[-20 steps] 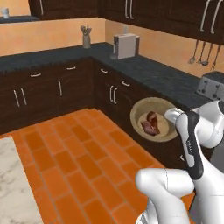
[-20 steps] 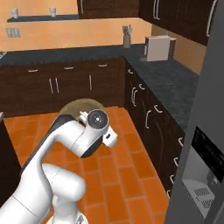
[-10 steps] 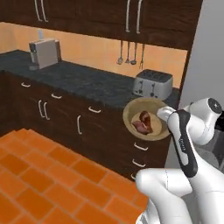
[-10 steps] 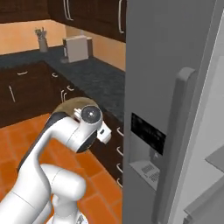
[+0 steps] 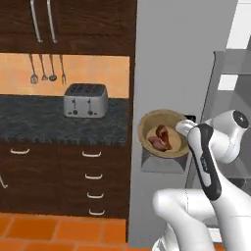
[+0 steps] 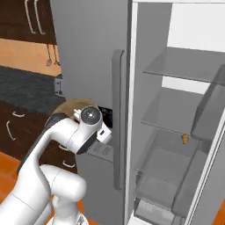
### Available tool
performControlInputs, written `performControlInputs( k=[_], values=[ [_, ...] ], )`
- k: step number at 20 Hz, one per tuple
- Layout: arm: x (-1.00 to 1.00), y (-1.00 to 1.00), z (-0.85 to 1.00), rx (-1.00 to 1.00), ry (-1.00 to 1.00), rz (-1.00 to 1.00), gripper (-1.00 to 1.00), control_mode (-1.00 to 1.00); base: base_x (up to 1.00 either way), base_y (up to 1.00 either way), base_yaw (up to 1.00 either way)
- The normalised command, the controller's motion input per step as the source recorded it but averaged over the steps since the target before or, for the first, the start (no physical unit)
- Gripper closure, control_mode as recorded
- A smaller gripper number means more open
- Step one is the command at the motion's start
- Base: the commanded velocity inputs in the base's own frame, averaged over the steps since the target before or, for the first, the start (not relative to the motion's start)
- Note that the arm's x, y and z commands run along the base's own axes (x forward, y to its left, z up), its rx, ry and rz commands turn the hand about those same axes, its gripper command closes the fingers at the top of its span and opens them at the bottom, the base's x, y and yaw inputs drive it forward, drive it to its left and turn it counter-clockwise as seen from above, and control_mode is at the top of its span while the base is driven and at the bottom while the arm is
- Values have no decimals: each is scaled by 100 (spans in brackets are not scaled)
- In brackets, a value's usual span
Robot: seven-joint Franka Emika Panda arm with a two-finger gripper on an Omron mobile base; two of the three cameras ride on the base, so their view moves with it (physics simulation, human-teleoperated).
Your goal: Pick the chicken drumstick and potato from their plates and place them in the bowl. Then put the bowl in the fridge.
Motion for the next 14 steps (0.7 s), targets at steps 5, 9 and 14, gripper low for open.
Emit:
performControlInputs(
  k=[5,9,14],
  values=[
    [0,0,0,0,0,0,100,100,0,-30,-76],
    [0,0,0,0,0,0,100,100,0,-38,-77],
    [0,0,0,0,0,0,100,100,-54,-34,-41]
  ],
)
